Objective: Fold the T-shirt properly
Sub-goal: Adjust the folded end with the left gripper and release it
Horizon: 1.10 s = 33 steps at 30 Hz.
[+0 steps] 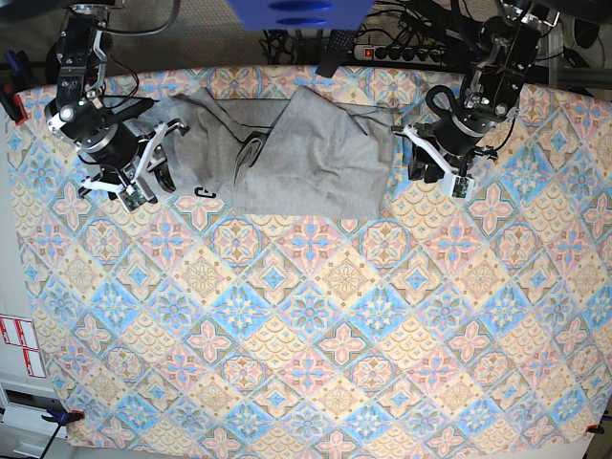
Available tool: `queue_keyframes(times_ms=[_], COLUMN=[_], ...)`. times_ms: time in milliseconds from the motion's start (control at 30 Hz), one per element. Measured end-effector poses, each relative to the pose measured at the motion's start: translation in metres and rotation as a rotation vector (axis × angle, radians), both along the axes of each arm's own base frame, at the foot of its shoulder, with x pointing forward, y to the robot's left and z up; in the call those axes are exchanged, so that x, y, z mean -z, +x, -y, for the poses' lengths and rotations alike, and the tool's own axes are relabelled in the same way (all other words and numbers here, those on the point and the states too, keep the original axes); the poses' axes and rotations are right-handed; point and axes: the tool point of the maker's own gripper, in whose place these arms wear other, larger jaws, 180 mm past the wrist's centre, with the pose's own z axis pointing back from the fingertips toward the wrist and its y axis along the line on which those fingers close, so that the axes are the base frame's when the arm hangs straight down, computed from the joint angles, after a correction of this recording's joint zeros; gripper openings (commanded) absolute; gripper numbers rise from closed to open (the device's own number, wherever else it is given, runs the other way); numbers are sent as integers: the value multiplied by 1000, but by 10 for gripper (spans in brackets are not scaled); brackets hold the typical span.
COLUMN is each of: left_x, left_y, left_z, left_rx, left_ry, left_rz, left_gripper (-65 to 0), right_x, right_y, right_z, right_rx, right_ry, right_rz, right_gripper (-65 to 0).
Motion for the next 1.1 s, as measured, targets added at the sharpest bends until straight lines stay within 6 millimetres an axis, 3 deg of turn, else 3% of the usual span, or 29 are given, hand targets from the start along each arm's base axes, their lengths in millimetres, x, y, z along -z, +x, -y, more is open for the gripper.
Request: queue_keyframes(times_ms=[200,300,600,767,900,1100], left_x=[33,43,44,45,44,23], left_y=[-10,-13,-16,-16,-15,-13], left_z=[-12,-3,7,7,19,33], left_rx=[-21,14,39,39,27,53], left_ry=[35,37,23,24,-4,-39], left_rz=[-90,-115,-122,-123,-117,-67], left_gripper=[-483,-478,-277,-273,-277,-277], right_x=[1,1,2,3,2,3], right_y=[0,-1,-2,-2,-2,-2], right_z=[-2,-2,-4,-5,-6,-6], right_rx=[-6,-6,-11,-15,-15,-16], right_ry=[1,2,2,3,5,5], right_rz=[-2,-3,-9,-10,-10,-11], right_gripper=[-455,-455,-456,-456,-456,-456])
